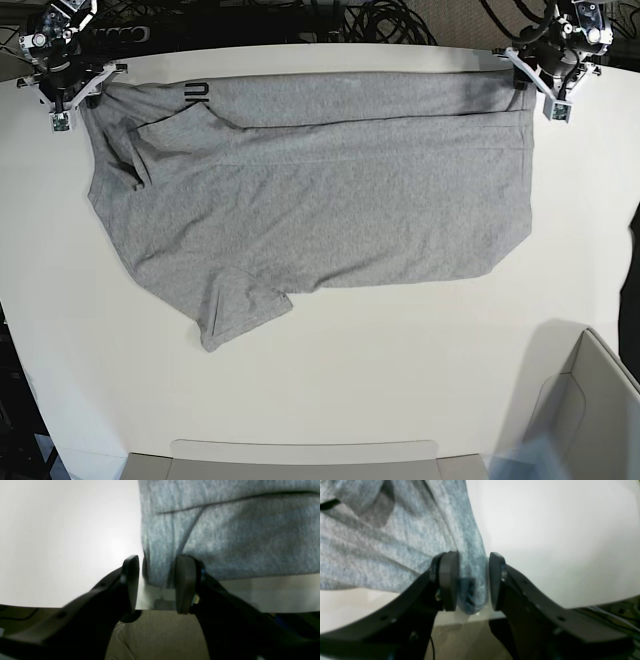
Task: Fold the T-shirt properly
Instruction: 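Drag the folded edge back toward the robot with both grippers, then release, then move the right gripper to the hem corner near the sleeve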
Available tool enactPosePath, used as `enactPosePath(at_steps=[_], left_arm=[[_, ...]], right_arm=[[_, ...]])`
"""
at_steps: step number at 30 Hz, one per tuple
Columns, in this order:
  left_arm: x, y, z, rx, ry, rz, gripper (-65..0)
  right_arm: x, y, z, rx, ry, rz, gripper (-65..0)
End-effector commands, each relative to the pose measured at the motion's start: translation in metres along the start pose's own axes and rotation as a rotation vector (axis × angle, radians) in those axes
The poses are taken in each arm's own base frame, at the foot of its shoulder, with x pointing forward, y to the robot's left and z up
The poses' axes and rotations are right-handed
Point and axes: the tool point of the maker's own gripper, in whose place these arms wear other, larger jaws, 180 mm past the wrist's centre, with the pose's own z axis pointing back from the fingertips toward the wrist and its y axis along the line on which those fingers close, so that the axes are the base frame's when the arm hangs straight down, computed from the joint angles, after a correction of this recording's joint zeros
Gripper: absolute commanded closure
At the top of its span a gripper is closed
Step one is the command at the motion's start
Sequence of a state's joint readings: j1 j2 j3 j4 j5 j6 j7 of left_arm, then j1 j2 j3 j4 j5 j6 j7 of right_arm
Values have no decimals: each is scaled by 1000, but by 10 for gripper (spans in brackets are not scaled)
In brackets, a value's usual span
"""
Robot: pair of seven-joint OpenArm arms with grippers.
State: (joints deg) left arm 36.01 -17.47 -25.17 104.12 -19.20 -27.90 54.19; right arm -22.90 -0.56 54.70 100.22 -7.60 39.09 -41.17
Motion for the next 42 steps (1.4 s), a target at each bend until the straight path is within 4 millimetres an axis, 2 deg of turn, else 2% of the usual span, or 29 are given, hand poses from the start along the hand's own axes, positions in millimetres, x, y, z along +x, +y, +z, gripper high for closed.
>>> enactPosePath(at_steps=[1, 3, 7, 13, 17, 23, 27, 29, 38, 40, 42], left_arm=[[10, 5, 7, 19, -28, -24, -245], [18, 4, 11, 21, -51, -36, -248], [23, 3, 13, 23, -65, -41, -299], [17, 3, 13, 24, -36, -41, -302], [20, 16, 21, 60, -47, -29, -300], [54, 37, 50, 147, -165, -34, -283], [79, 44, 56, 171, -246, -22, -283], [83, 44, 56, 170, -256, -21, -283], [105, 44, 57, 171, -311, -22, -284], [121, 39, 57, 160, -349, -23, -284], [138, 23, 53, 118, -385, -45, -283]], right_arm=[[-9, -4, 4, -13, 49, 32, -219], [-9, -4, 4, -12, 49, 32, -220], [-7, -4, 5, -16, 43, 34, -222], [-8, -4, 6, -16, 46, 36, -222], [-9, -13, 8, -38, 42, 18, -221], [25, -27, 26, -107, -49, 47, -220], [49, -29, 43, -153, -116, 71, -220], [58, -31, 48, -169, -140, 80, -220], [71, -30, 59, -192, -182, 91, -222], [85, -29, 58, -193, -218, 81, -221], [108, -26, 57, -191, -278, 60, -220]])
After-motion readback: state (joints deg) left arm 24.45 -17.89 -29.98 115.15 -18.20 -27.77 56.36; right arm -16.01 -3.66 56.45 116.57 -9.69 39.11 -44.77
